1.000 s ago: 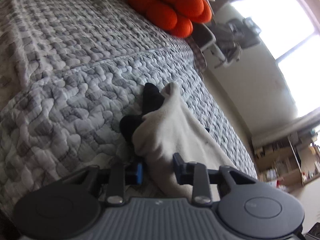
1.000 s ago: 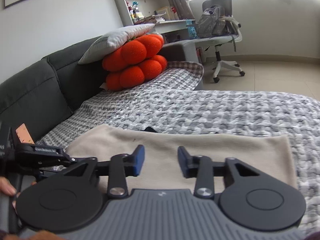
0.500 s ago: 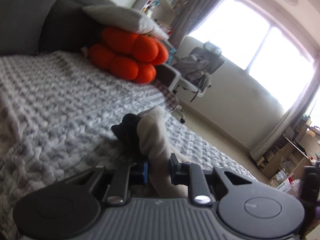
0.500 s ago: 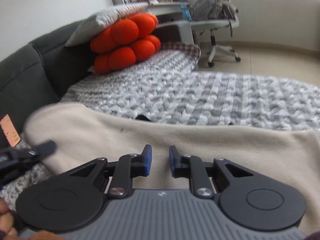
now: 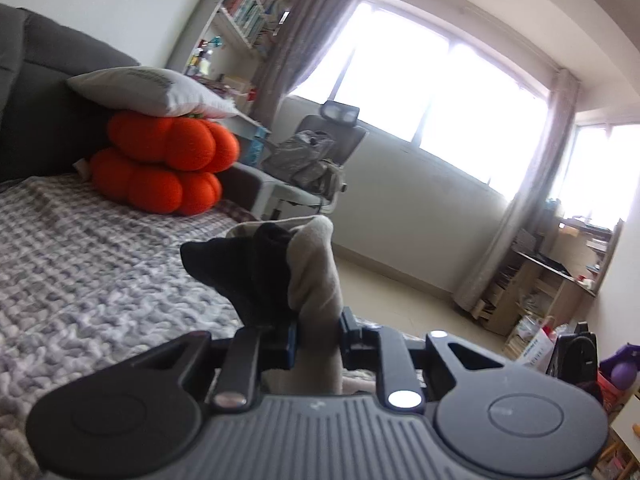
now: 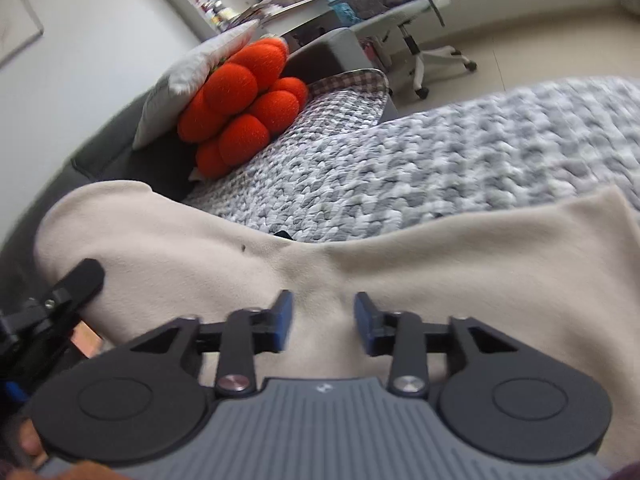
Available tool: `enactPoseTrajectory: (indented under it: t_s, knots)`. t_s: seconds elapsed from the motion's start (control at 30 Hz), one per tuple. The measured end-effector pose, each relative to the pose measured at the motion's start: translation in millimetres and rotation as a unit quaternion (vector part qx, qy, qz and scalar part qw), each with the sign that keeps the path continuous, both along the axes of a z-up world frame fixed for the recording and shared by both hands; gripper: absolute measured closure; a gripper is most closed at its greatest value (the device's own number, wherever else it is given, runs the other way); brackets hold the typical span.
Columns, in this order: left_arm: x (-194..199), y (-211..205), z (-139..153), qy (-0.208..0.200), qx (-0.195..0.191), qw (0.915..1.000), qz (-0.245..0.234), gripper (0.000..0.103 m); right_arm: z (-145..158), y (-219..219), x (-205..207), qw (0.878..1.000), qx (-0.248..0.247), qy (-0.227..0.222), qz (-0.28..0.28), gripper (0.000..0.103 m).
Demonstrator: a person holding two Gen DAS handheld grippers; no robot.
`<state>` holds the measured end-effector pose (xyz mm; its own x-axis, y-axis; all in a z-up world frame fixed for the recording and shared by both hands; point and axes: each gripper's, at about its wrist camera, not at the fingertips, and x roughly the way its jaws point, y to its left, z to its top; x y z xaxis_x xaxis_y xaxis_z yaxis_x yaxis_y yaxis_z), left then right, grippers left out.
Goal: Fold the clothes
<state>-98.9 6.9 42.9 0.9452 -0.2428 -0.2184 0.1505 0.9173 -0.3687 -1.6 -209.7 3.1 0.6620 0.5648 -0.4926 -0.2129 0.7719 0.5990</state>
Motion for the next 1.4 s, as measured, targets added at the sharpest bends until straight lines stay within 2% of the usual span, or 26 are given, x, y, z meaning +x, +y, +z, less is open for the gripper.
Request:
enactPoseTrajectory:
  t_s: [0.23, 0.5, 0.63, 0.77, 0.93, 1.0, 1.13, 1.2, 1.3, 1.4]
  knots:
    - [8, -34, 0, 0.001, 0.012, 0.9978, -0.066, 0.083, 3, -62, -20, 0.991, 0.125, 0.033, -0.033, 0.051]
    - [11, -79, -19, 0.022, 0.043, 0.9869, -0.154, 0.083, 6, -122, -43, 0.962, 0.259, 0.042, -0.070, 0.042]
    - [13, -90, -31, 0.036, 0.057, 0.9804, -0.185, 0.083, 5, -136, -47, 0.952, 0.292, 0.047, -0.080, 0.038]
    - [15, -98, -39, 0.047, 0.076, 0.9694, -0.228, 0.081, 0, -139, -45, 0.947, 0.305, 0.058, -0.081, 0.038]
    - [16, -102, -43, 0.058, 0.120, 0.9477, -0.290, 0.072, -2, -131, -36, 0.950, 0.293, 0.070, -0.077, 0.038]
    - [14, -98, -41, 0.053, 0.118, 0.9397, -0.317, 0.066, -3, -129, -34, 0.953, 0.285, 0.073, -0.078, 0.038]
    - [8, -91, -34, 0.038, 0.095, 0.9175, -0.384, 0.064, -5, -128, -33, 0.957, 0.267, 0.076, -0.085, 0.038]
    - [6, -88, -31, 0.031, 0.094, 0.9095, -0.404, 0.064, -6, -128, -32, 0.958, 0.261, 0.077, -0.089, 0.038]
    - [6, -79, -26, 0.024, 0.086, 0.9091, -0.407, 0.064, -5, -127, -34, 0.961, 0.251, 0.074, -0.093, 0.038]
    - [13, -71, -22, 0.022, 0.068, 0.9161, -0.395, 0.064, 0, -123, -34, 0.967, 0.230, 0.066, -0.091, 0.038]
